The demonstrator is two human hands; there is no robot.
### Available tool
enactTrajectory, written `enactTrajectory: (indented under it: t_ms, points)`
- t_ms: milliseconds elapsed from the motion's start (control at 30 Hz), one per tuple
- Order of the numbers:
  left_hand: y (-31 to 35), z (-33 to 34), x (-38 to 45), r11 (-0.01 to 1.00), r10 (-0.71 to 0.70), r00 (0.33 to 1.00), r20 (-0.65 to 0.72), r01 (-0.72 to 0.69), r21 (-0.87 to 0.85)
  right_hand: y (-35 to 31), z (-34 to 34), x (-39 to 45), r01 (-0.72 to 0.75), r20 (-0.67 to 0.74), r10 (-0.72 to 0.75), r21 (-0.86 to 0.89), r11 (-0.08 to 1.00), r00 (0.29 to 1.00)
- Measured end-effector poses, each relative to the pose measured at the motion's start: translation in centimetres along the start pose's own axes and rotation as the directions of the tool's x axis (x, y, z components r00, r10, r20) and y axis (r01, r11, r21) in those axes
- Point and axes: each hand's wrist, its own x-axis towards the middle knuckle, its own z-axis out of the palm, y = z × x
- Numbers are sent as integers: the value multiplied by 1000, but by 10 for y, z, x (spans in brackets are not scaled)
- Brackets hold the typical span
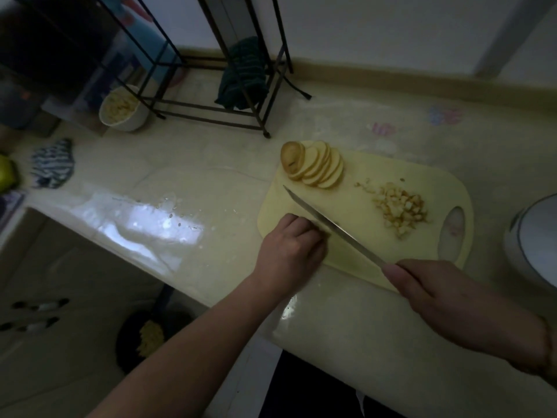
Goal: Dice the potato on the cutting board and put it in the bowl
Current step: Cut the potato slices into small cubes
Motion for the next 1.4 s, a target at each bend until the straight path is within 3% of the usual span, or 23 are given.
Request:
enactTrajectory:
  t_ms: [267, 733, 1000, 1267, 1400]
  points:
    - [9, 4, -5, 992, -125, 991, -56, 124, -20, 3, 2, 0, 61, 11, -61, -8, 998, 998]
    - [16, -3, 0, 992, -124, 992, -15, 124, 12, 23, -7, -17, 90, 45, -86, -83, 993, 995]
    - [15, -4, 2, 996, -85, 996, -32, 85, 15, 1, -2, 14, 94, 83, -89, -53, 994, 993]
    - [10, -6, 2, 998, -68, 997, 32, 68, 14, 8, -22, 17, -26, 134, 11, 114, 993, 991]
    - [11, -7, -1, 996, -90, 996, 25, 91, -25, 8, -15, 12, 56, 75, -57, 10, 998, 996]
